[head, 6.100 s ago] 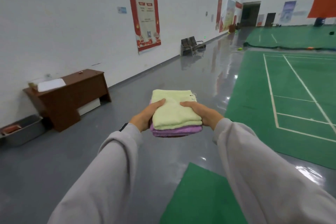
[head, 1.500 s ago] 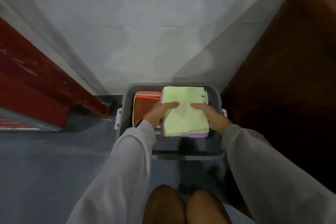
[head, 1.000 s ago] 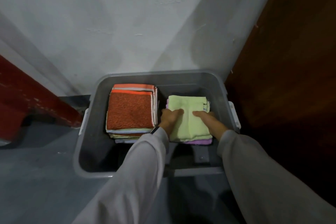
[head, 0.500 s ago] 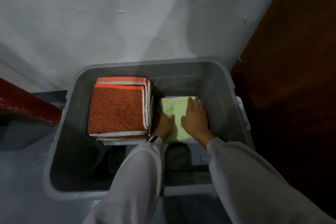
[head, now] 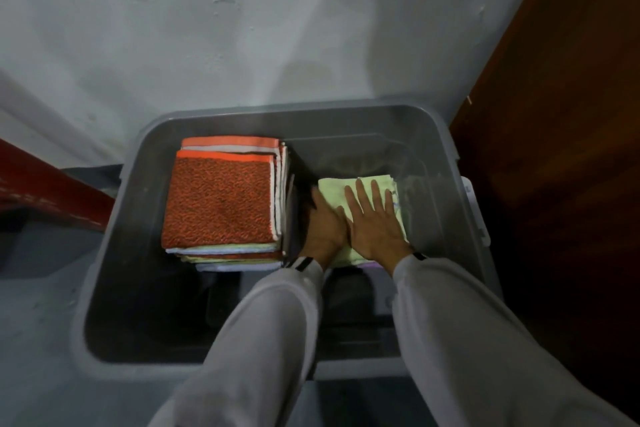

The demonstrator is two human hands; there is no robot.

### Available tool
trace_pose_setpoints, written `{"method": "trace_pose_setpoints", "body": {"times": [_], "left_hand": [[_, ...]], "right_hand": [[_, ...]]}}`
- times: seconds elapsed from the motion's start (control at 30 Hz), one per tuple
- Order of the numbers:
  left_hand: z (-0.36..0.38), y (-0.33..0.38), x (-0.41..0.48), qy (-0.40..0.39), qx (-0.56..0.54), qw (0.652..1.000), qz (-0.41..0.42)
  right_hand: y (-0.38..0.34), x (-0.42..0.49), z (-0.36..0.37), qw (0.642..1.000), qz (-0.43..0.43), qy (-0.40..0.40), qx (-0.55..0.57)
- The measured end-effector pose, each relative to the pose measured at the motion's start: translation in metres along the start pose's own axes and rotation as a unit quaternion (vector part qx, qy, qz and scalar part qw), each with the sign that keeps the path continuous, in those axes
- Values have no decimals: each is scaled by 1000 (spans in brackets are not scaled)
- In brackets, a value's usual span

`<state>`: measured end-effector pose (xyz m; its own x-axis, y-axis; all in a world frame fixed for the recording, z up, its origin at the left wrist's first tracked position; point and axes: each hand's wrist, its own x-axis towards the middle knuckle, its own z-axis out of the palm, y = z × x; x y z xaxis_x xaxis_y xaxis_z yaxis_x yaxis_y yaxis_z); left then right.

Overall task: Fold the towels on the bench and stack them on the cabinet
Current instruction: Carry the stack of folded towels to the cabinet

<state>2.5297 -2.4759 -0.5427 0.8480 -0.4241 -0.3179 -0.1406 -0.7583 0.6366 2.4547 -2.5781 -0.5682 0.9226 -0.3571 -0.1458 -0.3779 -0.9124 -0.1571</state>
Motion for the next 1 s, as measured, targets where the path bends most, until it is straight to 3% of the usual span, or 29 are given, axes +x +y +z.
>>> {"method": "trace_pose_setpoints", "body": {"times": [0.07,0.13,0.17,0.23,0.37,0.7,1.0], "left_hand": [[-4,2,0,64,147,972,173],[3,-11,10,41,224,916,330],[5,-16,11,3,264,901,345],[9,-25,7,-70,302,905,291],[11,-33,21,-95,351,881,302],[16,-50,45,-15,336,857,391],[17,-30,36,-61,437,855,271]], "right_hand": [[-1,-1,2,1000,25,15,-7],[2,0,0,997,67,30,-21],[4,0,-1,996,84,32,-24],[6,0,1,995,90,33,-21],[9,3,8,995,81,45,-21],[2,7,17,991,107,65,-44],[-3,9,8,991,120,17,-58]]}}
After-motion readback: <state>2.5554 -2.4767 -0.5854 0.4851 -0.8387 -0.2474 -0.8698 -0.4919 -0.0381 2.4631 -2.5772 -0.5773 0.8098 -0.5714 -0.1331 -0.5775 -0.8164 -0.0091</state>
